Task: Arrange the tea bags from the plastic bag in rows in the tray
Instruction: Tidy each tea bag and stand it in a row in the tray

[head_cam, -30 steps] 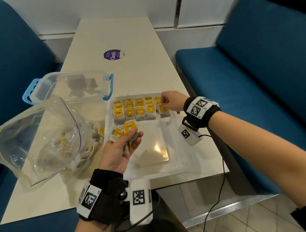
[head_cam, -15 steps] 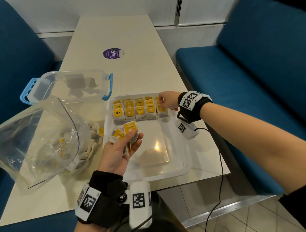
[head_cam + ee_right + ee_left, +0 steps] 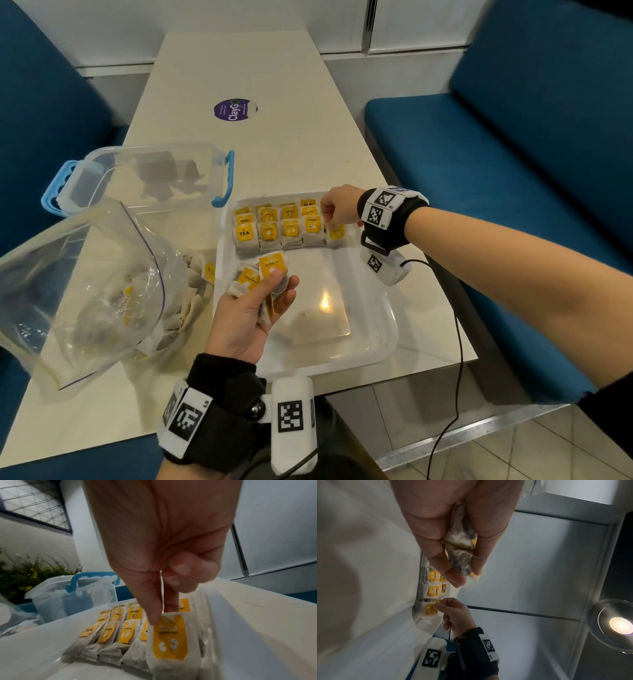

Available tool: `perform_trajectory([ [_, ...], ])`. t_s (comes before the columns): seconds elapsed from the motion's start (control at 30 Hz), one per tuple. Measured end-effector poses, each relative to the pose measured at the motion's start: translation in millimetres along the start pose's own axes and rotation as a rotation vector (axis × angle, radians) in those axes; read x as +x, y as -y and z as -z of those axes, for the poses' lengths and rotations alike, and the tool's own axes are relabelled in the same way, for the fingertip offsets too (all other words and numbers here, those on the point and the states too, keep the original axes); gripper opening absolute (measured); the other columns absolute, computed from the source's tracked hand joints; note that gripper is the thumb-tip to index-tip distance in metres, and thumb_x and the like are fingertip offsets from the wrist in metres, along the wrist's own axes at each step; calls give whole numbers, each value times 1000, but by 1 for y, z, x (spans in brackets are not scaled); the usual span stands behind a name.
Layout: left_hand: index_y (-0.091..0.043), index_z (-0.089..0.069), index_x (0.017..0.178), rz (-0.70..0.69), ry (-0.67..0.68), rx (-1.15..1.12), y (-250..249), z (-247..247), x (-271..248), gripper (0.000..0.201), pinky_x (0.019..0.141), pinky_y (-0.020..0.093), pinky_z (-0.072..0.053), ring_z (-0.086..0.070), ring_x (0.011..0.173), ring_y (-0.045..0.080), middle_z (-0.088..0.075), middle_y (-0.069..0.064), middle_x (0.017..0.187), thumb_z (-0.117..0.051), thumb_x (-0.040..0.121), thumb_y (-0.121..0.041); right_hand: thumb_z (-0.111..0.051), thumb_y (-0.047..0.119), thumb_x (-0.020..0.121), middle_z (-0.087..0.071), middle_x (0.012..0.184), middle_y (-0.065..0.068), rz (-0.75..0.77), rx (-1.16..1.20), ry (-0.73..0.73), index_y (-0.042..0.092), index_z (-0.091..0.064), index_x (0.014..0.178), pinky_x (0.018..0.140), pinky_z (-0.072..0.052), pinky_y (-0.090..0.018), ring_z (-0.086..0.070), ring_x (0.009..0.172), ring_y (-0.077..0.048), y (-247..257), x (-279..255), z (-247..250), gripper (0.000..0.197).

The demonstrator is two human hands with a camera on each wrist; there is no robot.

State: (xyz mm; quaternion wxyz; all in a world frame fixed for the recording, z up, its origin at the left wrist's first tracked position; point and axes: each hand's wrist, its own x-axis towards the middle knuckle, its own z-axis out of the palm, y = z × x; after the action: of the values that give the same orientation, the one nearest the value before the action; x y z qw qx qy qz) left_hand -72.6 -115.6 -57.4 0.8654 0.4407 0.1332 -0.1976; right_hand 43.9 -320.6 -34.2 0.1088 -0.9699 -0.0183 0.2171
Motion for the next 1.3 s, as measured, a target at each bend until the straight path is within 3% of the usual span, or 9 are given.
perform_trajectory([
  [0.07,-4,-60,98,4,2,-2,0,0,-1,13,54,20,-54,-71,71,20,-71,5,73,-57,85,-1,-57,5,85,-55,82,1,2,-51,-7,14,-56,88,46,-43,-14,-51,71,-15,3,2,0,10],
  [0.17,-3,-60,99,11,1,1,1,1,0,17,54,20,-54,-71,72,19,-71,5,74,-59,82,-3,-55,3,84,-57,88,-3,-2,-112,-41,14,-57,83,69,-45,-28,-53,81,-20,6,7,-2,11],
  [0.33,-3,-60,102,9,-3,-4,0,2,0,19,54,20,-54,-71,72,19,-71,4,74,-58,83,-3,-52,6,84,-60,90,-3,-22,-156,-126,18,-59,84,70,-48,-32,-61,88,-26,6,11,-1,14],
  [0.6,-3,-60,100,13,-4,-11,0,3,-1,17,54,21,-54,-71,72,19,-71,5,75,-58,83,-3,-52,6,85,-63,97,-6,-56,-162,-127,15,-62,92,69,-47,-30,-61,89,-27,3,14,1,15],
  [0.83,-3,-62,95,10,-9,-15,-1,4,-2,13,57,20,-55,-71,72,20,-71,5,75,-59,82,-2,-56,11,87,-61,111,-9,-63,-116,-128,12,-59,106,81,-49,-34,-57,91,-25,3,8,6,20],
  [0.97,-2,-62,91,13,-25,-19,-2,3,-3,8,56,20,-55,-71,70,20,-71,5,73,-58,84,-1,-56,23,88,-61,107,-6,40,-25,-201,13,-60,105,71,-44,-30,-53,85,-19,22,-17,18,20],
  [1.03,-1,-63,90,24,-31,-35,-4,1,-4,7,55,19,-55,-71,69,20,-71,6,71,-57,86,-1,-55,31,90,-63,103,-6,138,45,-202,13,-60,103,70,-48,-32,-56,78,-17,38,-37,24,23],
  [1.13,0,-63,91,66,-40,-96,-7,-4,-6,8,54,20,-55,-71,68,21,-71,7,71,-56,87,-3,-54,36,91,-62,95,-2,289,215,-109,12,-60,104,68,-53,-33,-58,63,-12,64,-70,26,28],
  [1.3,-4,-63,100,117,-20,-263,-15,-9,-13,15,57,23,-57,-69,81,28,-70,12,85,-53,91,-9,-63,37,84,-61,93,4,412,243,16,16,-61,107,58,-51,-25,-59,70,-11,85,-91,15,31],
])
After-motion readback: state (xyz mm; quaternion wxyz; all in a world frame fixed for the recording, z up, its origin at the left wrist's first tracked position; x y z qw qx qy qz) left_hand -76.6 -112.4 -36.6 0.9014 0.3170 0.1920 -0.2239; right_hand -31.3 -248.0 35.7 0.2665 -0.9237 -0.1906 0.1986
